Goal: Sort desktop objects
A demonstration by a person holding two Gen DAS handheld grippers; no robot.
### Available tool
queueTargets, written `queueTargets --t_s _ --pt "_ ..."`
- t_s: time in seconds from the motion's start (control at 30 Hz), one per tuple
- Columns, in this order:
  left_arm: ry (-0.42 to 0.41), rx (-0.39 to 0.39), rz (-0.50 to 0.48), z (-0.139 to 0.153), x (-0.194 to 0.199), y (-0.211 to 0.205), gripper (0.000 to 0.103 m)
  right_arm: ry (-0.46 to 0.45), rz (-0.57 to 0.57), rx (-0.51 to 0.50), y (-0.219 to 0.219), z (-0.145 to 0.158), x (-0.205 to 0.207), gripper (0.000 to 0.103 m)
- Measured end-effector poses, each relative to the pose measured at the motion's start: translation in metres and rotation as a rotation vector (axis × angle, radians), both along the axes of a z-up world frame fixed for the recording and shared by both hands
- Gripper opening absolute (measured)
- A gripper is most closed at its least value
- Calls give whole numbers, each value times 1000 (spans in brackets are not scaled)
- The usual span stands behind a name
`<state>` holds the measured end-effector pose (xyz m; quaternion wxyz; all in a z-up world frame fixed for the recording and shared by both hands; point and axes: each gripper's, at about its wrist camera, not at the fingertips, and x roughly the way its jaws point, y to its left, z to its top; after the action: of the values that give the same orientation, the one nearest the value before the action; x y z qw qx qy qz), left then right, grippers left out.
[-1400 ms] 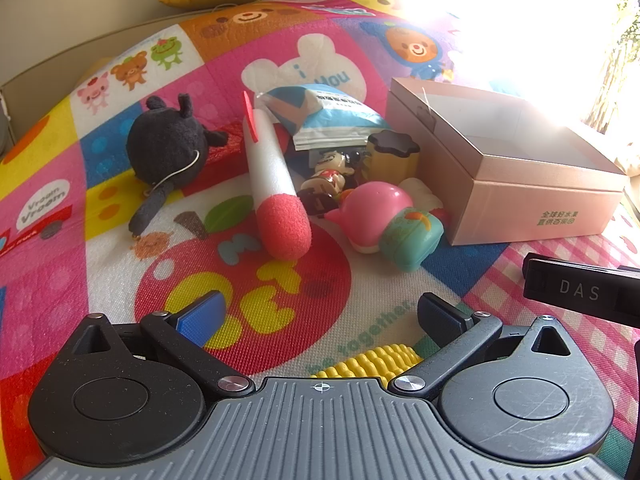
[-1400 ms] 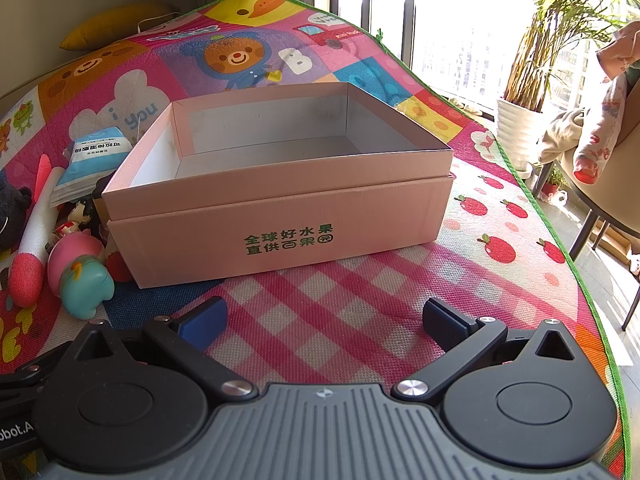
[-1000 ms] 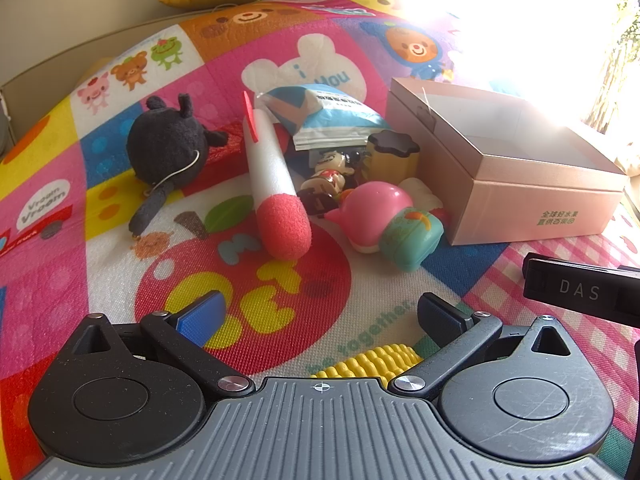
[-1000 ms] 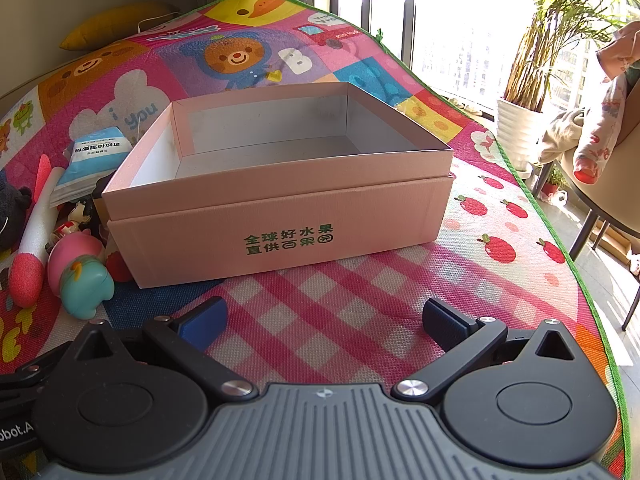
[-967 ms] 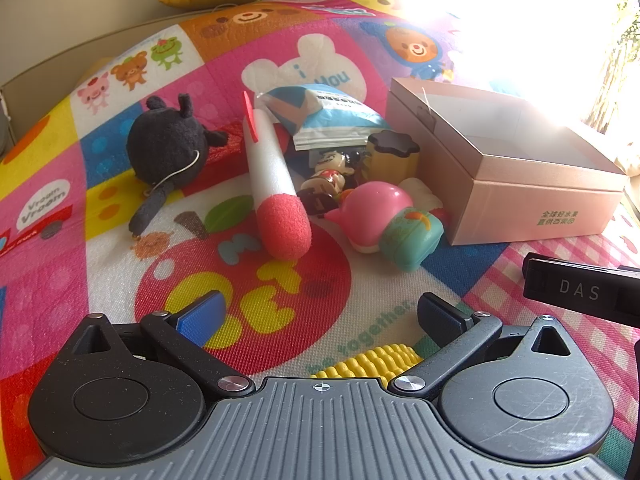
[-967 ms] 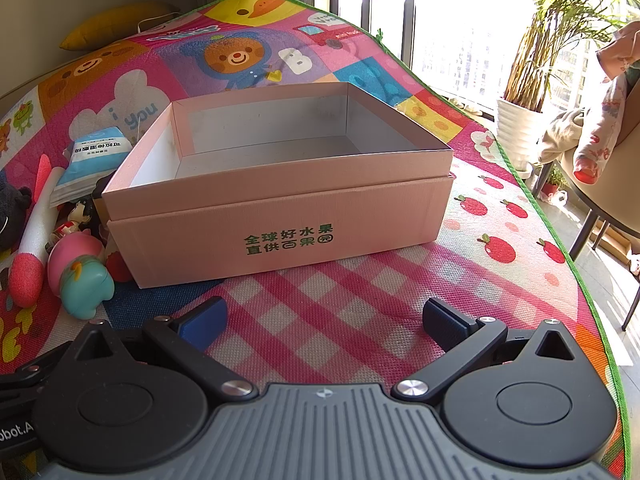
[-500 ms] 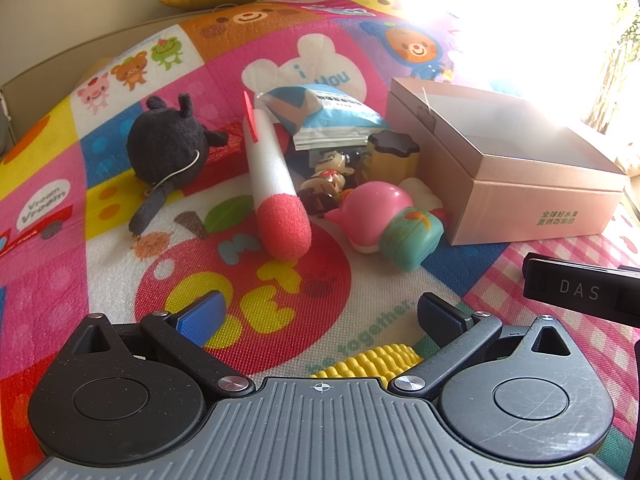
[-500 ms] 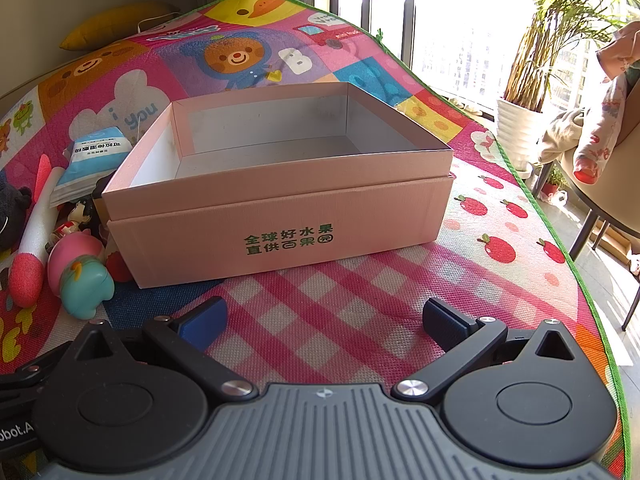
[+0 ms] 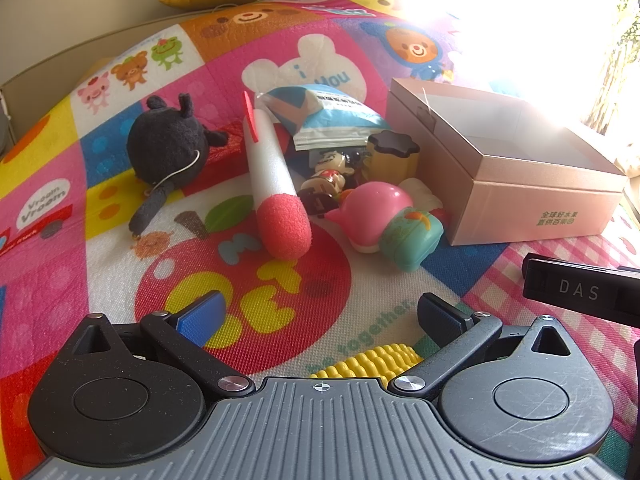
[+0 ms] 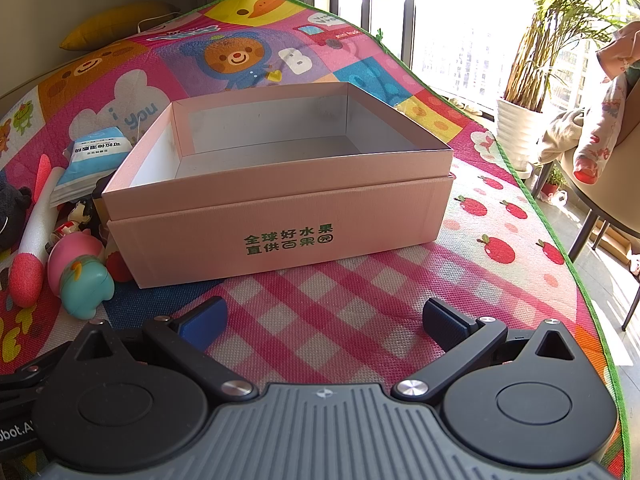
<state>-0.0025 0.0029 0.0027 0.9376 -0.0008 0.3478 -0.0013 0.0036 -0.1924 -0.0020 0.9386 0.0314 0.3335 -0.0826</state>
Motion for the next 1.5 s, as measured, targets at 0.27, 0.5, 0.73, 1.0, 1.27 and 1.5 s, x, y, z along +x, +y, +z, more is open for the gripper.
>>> queueTargets --t_s 0.27,0.5,0.73,1.0,1.27,1.5 --pt "0 -5 -1 2 -1 1 103 2 0 -5 5 5 3 103" --pt "13 13 -11 4 -4 -1 103 47 100 9 3 10 -1 103" --pt "41 12 -49 5 -17 2 103 55 182 -11 2 11 -32 103" --pt "45 14 -27 7 -44 9 103 63 247 -9 -4 11 -44 103" --pt "0 -21 50 8 -58 34 103 25 328 -23 -8 9 -55 103" --pt "-48 -89 147 19 -60 76 103 -117 521 -94 24 31 -65 96"
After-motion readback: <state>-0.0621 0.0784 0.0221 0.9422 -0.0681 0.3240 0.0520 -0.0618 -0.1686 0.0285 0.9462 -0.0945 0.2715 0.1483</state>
